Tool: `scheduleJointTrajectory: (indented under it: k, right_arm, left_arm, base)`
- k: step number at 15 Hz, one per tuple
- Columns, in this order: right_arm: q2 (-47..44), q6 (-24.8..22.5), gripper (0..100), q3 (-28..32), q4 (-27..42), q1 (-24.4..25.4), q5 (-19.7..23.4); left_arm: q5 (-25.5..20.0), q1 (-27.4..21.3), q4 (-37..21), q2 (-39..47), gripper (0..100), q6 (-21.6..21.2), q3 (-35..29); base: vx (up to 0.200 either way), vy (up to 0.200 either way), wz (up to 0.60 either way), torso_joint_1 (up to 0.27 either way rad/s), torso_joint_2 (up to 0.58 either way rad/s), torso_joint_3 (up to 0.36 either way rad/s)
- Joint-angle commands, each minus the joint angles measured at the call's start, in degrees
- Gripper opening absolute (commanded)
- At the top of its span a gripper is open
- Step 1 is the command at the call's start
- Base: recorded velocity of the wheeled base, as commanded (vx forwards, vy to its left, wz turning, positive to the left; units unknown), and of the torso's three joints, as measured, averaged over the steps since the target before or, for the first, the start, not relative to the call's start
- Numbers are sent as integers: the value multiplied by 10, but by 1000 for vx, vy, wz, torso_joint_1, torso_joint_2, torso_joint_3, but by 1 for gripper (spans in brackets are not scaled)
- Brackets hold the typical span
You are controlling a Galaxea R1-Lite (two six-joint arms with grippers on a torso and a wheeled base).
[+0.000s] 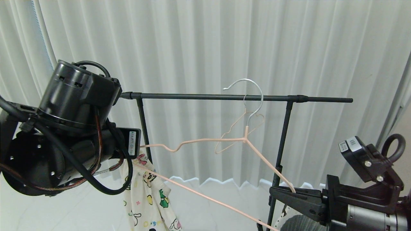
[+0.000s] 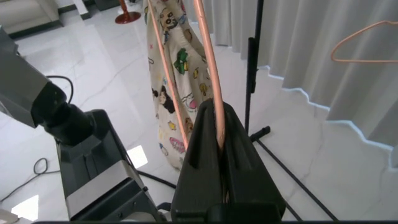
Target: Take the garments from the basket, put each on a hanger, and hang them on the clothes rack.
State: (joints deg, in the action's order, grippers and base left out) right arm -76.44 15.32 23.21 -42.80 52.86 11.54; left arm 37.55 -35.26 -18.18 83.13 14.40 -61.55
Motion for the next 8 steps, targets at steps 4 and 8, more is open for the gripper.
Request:
scheduleJointTrajectory:
  k: [4, 8]
  right_arm:
    - [0, 0, 0, 3, 0, -2, 1]
    - [1, 0, 0, 2, 0, -6, 0]
  left_arm:
    - [1, -1, 0, -2, 0, 0, -1]
    - [2, 0, 0, -2, 0, 0, 1]
  base:
    - [0, 0, 0, 0, 0, 0]
    - [0, 0, 0, 0, 0, 0]
